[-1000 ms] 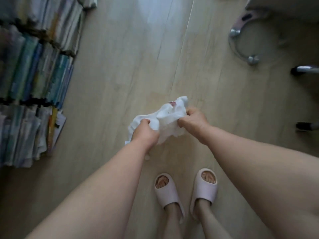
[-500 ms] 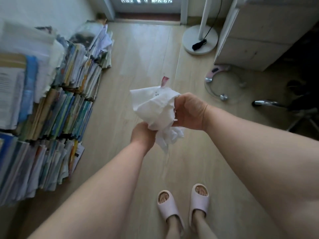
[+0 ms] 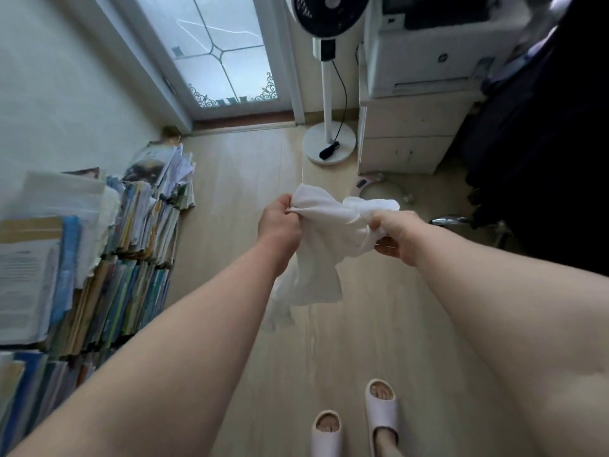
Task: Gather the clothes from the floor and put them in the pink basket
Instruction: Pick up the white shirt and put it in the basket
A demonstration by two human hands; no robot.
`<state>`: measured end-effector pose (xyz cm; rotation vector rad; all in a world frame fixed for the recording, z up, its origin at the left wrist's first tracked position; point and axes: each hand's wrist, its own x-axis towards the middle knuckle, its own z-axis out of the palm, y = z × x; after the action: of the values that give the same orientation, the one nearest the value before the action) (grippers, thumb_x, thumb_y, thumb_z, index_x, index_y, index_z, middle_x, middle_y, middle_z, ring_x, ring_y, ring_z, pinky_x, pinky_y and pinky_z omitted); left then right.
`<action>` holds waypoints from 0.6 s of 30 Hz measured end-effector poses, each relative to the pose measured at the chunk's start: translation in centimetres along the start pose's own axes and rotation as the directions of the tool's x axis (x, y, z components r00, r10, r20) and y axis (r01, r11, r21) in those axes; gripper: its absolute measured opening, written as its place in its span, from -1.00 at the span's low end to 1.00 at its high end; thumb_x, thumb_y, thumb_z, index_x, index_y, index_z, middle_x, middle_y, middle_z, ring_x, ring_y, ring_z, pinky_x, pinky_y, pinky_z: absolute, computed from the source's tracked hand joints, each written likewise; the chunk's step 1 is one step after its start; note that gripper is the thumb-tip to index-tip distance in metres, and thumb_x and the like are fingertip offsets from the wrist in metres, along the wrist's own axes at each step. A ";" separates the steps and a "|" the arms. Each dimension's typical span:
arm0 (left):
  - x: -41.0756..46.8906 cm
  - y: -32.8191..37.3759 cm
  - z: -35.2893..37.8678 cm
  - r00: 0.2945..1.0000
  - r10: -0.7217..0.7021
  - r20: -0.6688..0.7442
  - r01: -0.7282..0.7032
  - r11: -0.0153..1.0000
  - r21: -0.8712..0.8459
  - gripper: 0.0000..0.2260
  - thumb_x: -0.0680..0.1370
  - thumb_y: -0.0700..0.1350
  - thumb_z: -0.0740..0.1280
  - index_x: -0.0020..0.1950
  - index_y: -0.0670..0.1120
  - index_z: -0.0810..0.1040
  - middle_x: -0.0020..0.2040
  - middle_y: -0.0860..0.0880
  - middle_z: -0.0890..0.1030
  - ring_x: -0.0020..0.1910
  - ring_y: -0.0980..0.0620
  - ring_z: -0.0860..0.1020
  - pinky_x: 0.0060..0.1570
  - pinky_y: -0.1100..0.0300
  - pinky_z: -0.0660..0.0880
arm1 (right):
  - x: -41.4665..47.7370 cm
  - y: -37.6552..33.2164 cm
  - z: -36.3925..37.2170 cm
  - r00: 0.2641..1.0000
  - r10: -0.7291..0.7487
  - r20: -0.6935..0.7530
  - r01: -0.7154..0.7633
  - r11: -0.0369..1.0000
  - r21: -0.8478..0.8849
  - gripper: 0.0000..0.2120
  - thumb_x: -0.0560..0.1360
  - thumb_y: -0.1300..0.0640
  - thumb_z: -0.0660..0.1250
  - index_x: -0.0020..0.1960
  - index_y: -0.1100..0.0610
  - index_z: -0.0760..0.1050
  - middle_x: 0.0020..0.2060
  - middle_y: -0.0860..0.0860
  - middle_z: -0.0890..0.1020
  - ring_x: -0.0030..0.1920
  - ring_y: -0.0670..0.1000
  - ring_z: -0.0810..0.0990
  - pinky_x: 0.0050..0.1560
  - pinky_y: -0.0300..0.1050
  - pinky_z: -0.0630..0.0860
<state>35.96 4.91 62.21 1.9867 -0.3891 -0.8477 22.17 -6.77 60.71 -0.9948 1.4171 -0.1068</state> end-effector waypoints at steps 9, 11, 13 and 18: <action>-6.8 5.4 3.3 0.906 0.063 0.419 -0.130 0.983 0.133 -0.67 0.53 -0.34 0.06 -0.19 0.00 0.51 -0.19 -0.04 0.56 -0.17 -0.05 0.52 -0.13 0.06 0.46 | -7.5 1.9 -5.0 0.972 -0.233 0.032 0.234 0.943 -0.236 -0.32 0.40 0.34 0.38 0.45 -0.03 0.33 0.32 0.09 0.42 0.32 0.13 0.45 0.12 -0.15 0.37; -8.4 6.2 4.1 0.869 0.067 0.490 -0.158 0.977 0.145 -0.69 0.55 -0.33 0.06 -0.15 0.00 0.49 -0.12 -0.07 0.55 -0.15 -0.06 0.52 -0.11 -0.01 0.49 | -9.3 3.0 -6.5 0.972 -0.231 -0.035 0.214 0.940 -0.265 -0.62 0.42 0.26 0.40 0.22 0.07 0.58 0.10 0.08 0.56 0.16 0.09 0.56 0.03 -0.20 0.41; -10.3 7.2 5.2 0.827 0.079 0.557 -0.201 0.966 0.161 -0.70 0.56 -0.32 0.07 -0.14 0.01 0.49 -0.12 -0.05 0.55 -0.16 -0.04 0.54 -0.03 -0.12 0.57 | -11.1 4.5 -8.3 0.960 -0.224 -0.169 0.174 0.948 -0.267 -0.80 0.43 0.16 0.40 0.05 0.08 0.63 -0.01 0.04 0.59 -0.02 0.05 0.56 -0.11 -0.19 0.44; -14.9 9.6 9.0 0.675 0.122 0.728 -0.313 0.941 0.132 -0.74 0.56 -0.26 0.17 -0.22 0.03 0.51 -0.21 0.02 0.56 -0.23 0.03 0.57 -0.17 -0.01 0.61 | -16.0 7.4 -13.1 0.936 -0.167 -0.308 0.112 0.975 -0.191 -0.40 0.39 0.13 0.44 0.39 0.00 0.36 0.29 -0.02 0.47 0.16 0.04 0.50 0.20 -0.08 0.49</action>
<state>19.62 2.56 73.26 1.6924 -1.2183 -1.4579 3.98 0.79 70.42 -1.2637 1.6732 -0.2678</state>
